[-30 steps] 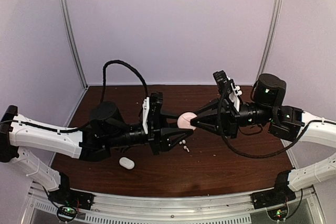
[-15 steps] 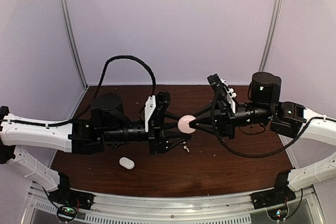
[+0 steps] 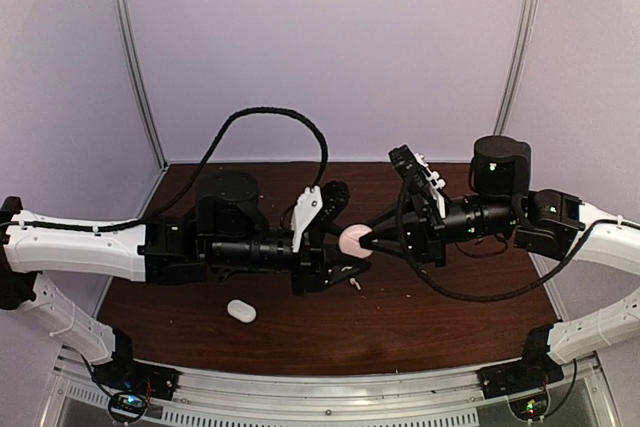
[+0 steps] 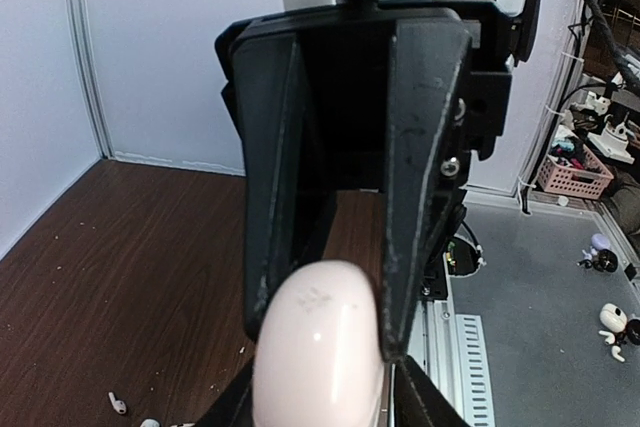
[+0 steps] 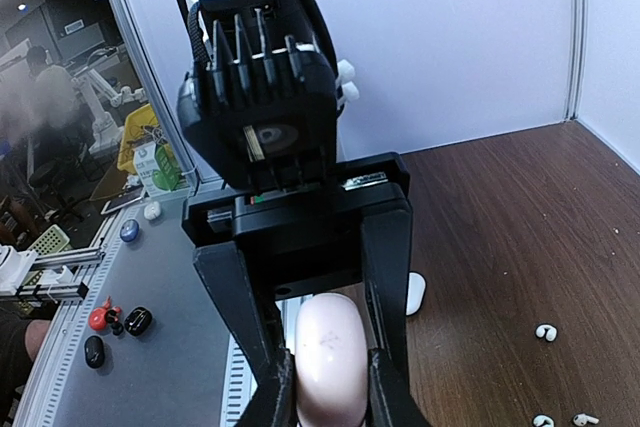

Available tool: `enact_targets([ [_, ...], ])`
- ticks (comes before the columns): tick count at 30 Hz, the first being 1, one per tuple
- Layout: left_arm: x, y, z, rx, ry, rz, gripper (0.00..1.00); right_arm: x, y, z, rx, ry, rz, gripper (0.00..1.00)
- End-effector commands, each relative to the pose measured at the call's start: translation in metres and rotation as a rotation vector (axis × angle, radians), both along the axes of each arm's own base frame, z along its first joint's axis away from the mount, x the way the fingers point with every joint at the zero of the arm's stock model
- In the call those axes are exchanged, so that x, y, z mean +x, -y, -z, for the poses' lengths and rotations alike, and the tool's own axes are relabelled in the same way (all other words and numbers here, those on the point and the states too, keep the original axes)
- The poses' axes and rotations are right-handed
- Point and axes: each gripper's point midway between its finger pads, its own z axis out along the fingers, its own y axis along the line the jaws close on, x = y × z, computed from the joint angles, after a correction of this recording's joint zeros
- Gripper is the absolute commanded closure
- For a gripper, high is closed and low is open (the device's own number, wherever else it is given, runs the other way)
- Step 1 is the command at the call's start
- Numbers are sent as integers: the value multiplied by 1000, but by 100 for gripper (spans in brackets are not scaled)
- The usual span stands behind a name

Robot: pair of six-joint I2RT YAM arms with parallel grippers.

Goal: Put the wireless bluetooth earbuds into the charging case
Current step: Pass from the right arm to the left

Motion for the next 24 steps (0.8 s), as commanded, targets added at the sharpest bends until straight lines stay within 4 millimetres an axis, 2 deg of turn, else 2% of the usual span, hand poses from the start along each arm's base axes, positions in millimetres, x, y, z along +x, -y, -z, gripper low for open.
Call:
enact_targets([
  [1, 1, -1, -12, -54, -13, 4, 60, 0, -2, -13, 17, 24, 5, 84],
  [12, -1, -6, -20, -97, 2, 16, 67, -1, -4, -10, 11, 20, 0, 85],
  [19, -4, -10, -26, -132, 13, 26, 65, -1, -5, -9, 8, 17, 2, 85],
  [24, -3, -11, -28, -141, 17, 22, 69, -2, -5, -10, 13, 14, 2, 85],
])
